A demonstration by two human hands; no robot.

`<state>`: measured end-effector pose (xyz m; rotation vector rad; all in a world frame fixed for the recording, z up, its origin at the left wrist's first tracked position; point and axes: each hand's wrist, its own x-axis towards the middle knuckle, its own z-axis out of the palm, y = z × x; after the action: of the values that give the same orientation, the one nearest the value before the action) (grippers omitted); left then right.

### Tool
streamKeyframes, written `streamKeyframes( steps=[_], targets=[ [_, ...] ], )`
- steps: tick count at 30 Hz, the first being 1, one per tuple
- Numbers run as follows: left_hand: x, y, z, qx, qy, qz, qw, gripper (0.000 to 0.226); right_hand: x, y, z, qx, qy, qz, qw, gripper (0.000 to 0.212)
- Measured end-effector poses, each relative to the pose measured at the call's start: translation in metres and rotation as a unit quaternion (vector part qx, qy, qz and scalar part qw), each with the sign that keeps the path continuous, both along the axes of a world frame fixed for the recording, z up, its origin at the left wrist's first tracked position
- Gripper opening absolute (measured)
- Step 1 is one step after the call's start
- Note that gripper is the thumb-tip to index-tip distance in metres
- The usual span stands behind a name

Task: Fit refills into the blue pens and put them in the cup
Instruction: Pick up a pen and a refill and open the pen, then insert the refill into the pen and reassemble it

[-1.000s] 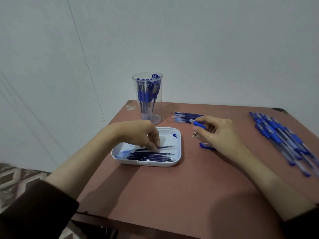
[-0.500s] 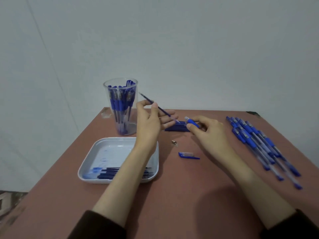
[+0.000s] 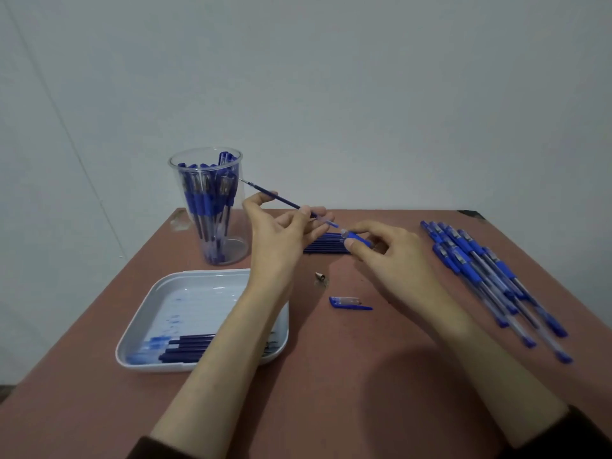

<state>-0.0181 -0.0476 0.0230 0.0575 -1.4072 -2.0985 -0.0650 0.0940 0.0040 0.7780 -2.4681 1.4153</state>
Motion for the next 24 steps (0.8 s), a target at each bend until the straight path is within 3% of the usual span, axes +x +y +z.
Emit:
streamKeyframes(
  steps=[24],
  targets=[
    [0.0028,-0.0020,-0.0004,-0.026,-0.040,-0.032,0.998,0.035,0.0018,0.0014,0.0033,0.010,0.006,-0.014,1.000,0.012]
  ],
)
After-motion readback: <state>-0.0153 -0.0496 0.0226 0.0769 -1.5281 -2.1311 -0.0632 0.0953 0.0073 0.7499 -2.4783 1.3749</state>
